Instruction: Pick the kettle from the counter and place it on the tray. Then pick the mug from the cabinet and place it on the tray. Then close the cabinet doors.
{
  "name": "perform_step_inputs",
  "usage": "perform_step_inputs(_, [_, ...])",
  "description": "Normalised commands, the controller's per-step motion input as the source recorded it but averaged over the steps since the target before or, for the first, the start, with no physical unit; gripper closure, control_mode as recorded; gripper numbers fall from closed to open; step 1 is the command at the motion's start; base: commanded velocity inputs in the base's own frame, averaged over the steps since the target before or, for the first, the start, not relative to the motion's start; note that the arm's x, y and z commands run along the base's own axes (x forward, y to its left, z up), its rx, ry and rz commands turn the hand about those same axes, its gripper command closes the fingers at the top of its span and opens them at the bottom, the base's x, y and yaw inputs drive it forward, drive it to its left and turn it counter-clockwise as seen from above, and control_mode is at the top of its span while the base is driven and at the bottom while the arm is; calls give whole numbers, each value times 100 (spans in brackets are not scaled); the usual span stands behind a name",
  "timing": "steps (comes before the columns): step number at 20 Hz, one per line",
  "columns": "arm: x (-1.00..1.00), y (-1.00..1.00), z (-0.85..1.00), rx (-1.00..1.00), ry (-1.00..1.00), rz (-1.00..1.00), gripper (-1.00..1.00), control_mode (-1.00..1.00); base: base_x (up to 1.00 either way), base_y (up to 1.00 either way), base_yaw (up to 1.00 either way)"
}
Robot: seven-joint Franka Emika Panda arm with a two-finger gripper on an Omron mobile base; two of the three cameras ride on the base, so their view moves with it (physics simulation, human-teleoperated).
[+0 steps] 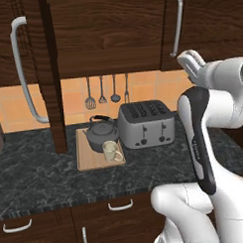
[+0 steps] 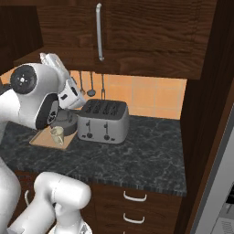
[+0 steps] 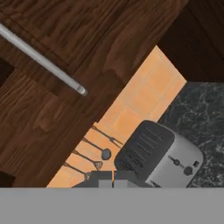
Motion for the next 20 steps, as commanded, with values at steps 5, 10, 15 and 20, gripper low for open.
perform_step_inputs(5, [-41,56,0,-11,1,9,100,-100,0,0,0])
perform_step_inputs(10, [-53,73,-3,0,-10,3,100,-100,0,0,0])
perform_step_inputs(15, [-55,66,0,1,-8,0,100,-100,0,0,0])
perform_step_inputs(20, [-39,56,-6,8,-5,3,100,-100,0,0,0])
